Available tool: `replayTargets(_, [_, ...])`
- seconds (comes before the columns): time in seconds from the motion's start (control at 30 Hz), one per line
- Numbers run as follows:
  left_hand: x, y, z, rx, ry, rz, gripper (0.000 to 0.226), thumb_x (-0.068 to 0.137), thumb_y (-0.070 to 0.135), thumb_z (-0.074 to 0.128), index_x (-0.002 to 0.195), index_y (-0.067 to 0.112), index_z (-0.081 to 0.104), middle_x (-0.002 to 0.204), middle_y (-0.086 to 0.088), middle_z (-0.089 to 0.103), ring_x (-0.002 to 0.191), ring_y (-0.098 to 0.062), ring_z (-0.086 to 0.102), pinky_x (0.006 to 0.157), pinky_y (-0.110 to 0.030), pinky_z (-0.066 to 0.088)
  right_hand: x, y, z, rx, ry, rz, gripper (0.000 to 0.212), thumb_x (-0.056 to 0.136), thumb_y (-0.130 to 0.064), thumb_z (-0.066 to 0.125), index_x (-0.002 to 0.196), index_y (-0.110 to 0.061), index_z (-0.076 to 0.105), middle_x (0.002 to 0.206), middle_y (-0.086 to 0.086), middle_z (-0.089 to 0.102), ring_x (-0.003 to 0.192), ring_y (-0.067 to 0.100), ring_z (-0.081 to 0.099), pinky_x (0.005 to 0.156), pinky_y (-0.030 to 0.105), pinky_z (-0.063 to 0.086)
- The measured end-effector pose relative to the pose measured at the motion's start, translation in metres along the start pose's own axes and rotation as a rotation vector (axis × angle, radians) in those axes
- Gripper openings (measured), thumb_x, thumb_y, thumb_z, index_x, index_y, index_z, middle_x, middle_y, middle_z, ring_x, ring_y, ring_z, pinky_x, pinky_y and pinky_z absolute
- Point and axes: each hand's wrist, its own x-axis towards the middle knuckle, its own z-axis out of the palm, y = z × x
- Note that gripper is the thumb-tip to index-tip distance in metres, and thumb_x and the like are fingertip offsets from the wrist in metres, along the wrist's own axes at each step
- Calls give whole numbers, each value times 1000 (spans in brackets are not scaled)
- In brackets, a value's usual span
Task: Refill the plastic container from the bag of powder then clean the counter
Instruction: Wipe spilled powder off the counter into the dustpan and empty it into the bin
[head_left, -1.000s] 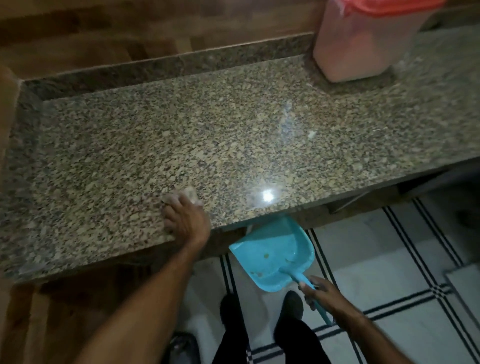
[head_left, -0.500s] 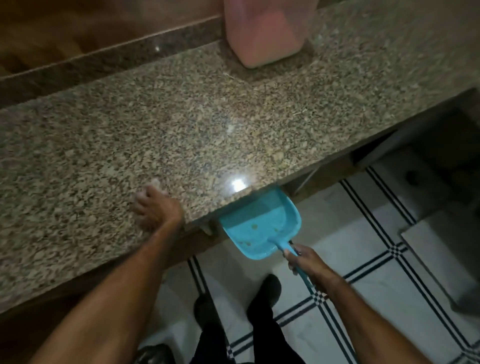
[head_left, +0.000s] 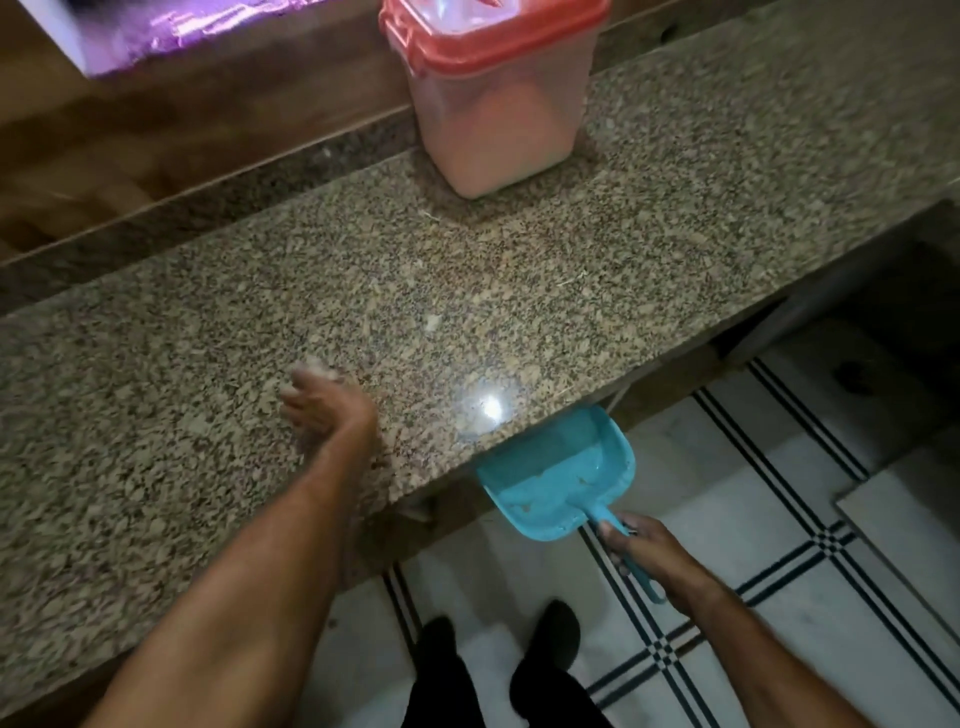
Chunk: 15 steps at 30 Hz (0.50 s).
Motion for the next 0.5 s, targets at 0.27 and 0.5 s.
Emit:
replayTargets(0.27, [-27,29,60,178,-152,321,54,94,24,66,144,18,47,146,-19,48,127,-34,49,103,-50,45,9,-10,5,79,18,28,18,105,-27,60,98,-13,69,74,5,59,63,12,55,61,24,49])
replayTargets(0.5, [15,41,60,74,-210,339,53,94,19,65,143,29,47,138,-13,48,118,-29,48,96,-42,46,-8,-24,15,64,81,65,21,105,-26,59,98,-9,68,71,4,58,57,9,51,56,19,45])
